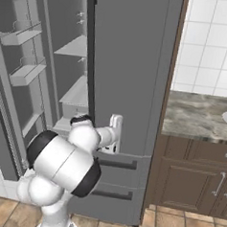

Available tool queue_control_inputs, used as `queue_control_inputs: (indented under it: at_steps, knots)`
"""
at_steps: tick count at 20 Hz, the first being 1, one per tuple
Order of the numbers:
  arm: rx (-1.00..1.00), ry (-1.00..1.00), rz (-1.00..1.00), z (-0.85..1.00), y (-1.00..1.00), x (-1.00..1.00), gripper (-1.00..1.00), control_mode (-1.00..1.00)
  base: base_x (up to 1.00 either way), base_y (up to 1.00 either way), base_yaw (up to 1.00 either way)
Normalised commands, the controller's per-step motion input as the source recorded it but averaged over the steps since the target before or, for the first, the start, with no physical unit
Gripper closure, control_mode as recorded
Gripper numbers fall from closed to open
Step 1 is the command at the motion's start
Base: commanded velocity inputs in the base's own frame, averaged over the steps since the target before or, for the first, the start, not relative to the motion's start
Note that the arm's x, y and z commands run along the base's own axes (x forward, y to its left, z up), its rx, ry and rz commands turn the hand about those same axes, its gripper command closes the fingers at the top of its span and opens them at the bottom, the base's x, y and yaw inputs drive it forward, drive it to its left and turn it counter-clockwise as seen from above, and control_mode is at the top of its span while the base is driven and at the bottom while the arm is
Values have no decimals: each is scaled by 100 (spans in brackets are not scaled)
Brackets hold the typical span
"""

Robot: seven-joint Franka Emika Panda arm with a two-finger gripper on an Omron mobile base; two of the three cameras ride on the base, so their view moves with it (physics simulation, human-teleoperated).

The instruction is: Place the chicken drumstick on the counter behind the older chicken drumstick on the same shelf of the fridge to maintain FIFO order. Close the fridge door when finished.

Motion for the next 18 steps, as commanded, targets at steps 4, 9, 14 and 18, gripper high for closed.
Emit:
queue_control_inputs:
  at_steps: [4,9,14,18]
  knots:
    - [-13,0,-2,100,-8,-61,-100,-100,0,0,0]
    - [-18,0,0,100,-1,-27,-100,-100,0,0,0]
    - [-19,0,0,100,-3,-12,-100,-100,0,0,0]
    - [-20,0,0,100,-8,-26,-100,-100,0,0,0]
